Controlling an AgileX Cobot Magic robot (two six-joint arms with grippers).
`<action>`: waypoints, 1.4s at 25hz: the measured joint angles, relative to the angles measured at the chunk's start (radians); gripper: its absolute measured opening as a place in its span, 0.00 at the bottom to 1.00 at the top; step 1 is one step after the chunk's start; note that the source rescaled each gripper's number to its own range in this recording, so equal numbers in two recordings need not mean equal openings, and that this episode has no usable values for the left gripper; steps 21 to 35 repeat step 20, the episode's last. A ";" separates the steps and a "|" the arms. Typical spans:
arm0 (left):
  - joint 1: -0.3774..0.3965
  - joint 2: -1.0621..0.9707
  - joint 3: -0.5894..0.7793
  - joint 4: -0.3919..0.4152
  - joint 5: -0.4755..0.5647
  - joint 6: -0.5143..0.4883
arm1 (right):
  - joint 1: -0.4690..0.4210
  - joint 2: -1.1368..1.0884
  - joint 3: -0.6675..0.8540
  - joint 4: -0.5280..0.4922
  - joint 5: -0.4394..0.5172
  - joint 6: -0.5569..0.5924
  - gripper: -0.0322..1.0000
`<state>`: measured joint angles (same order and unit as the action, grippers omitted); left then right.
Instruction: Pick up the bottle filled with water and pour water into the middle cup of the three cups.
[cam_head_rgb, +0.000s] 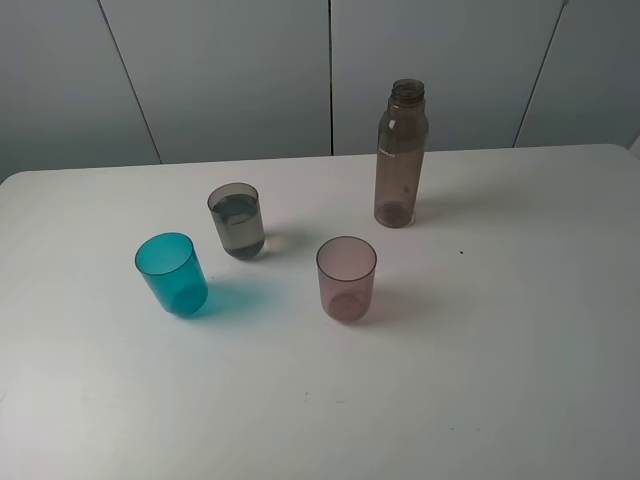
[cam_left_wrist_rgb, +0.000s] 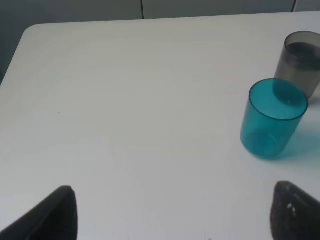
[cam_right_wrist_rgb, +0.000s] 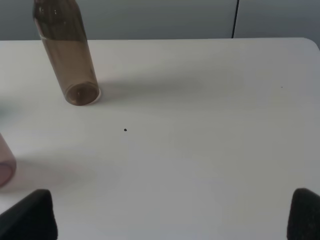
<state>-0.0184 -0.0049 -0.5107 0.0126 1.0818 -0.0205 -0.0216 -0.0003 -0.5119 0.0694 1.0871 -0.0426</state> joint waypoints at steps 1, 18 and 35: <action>0.000 0.000 0.000 0.000 0.000 0.000 | 0.000 0.000 0.000 0.000 0.000 0.000 1.00; 0.000 0.000 0.000 0.000 0.000 -0.002 | 0.000 0.000 0.000 0.002 0.000 0.002 1.00; 0.000 0.000 0.000 0.000 0.000 -0.002 | 0.000 0.000 0.000 0.002 0.000 0.002 1.00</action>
